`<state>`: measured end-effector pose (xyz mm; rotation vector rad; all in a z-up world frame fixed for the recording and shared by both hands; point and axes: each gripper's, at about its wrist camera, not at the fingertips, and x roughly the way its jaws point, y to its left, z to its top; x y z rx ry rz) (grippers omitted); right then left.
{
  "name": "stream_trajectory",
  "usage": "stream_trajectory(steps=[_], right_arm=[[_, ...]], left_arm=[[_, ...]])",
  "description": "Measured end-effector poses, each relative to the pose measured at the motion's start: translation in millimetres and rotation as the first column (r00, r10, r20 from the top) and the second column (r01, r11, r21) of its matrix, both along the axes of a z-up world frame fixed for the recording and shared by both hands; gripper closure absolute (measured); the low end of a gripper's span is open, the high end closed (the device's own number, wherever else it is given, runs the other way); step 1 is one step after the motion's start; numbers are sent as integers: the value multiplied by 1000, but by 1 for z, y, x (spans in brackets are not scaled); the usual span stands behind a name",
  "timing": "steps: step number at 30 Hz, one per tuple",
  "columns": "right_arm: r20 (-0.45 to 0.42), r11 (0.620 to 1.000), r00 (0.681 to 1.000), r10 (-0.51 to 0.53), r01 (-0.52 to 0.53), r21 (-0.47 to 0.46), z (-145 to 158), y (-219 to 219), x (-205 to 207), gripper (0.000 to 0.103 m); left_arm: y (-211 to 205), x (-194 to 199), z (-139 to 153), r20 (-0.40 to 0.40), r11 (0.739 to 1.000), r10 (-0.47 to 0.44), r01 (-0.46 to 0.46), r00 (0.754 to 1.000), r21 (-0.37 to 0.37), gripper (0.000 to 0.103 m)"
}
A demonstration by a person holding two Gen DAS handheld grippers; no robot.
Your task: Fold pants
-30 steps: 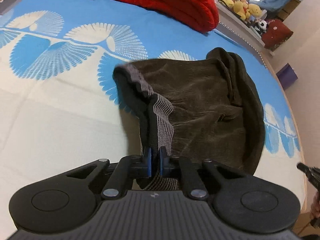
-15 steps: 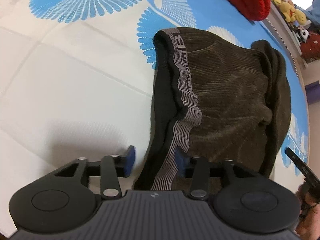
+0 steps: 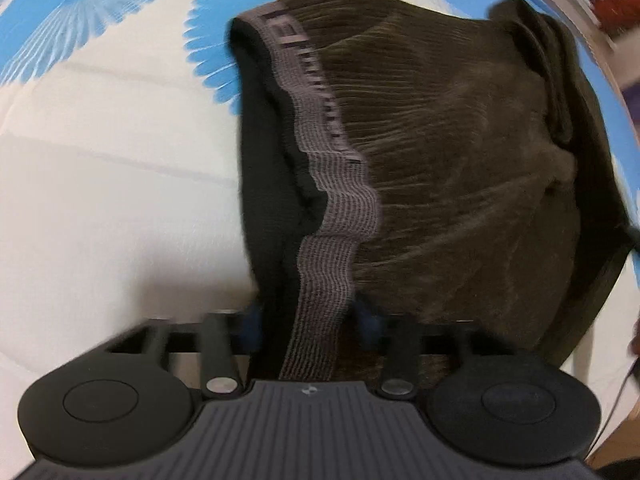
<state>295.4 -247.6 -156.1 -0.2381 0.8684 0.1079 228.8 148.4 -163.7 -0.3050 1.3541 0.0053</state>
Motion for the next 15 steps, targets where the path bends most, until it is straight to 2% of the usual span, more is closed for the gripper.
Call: stream_trajectory(steps=[1,4,6,9,11,13,15], right_arm=[[33,999,998,-49,48,13,13,-12,-3,96],[117,968,970,-215,196,157,66,-55,-23,96],[158,960,962,-223,188,209,96,-72,-50,96],[219,987,970,-106,75,144,125,-74,-103,96],[219,996,976,-1,-18,84,131,-73,-143,96],[129,991,985,114,-122,57,122,-75,-174,96],[-33,971,972,232,-230,67,97,-76,-196,96]], left_arm=[[0,-2,2,6,1000,2,-2,1000,7,74],[1,-8,18,75,1000,5,-5,997,-1,83],[0,-16,37,158,1000,11,-12,987,5,85],[7,-35,72,284,999,20,-29,959,25,87],[16,-49,89,331,999,25,-38,943,36,87],[25,-63,95,321,997,35,-55,947,55,87],[36,-70,81,226,997,45,-58,973,50,86]])
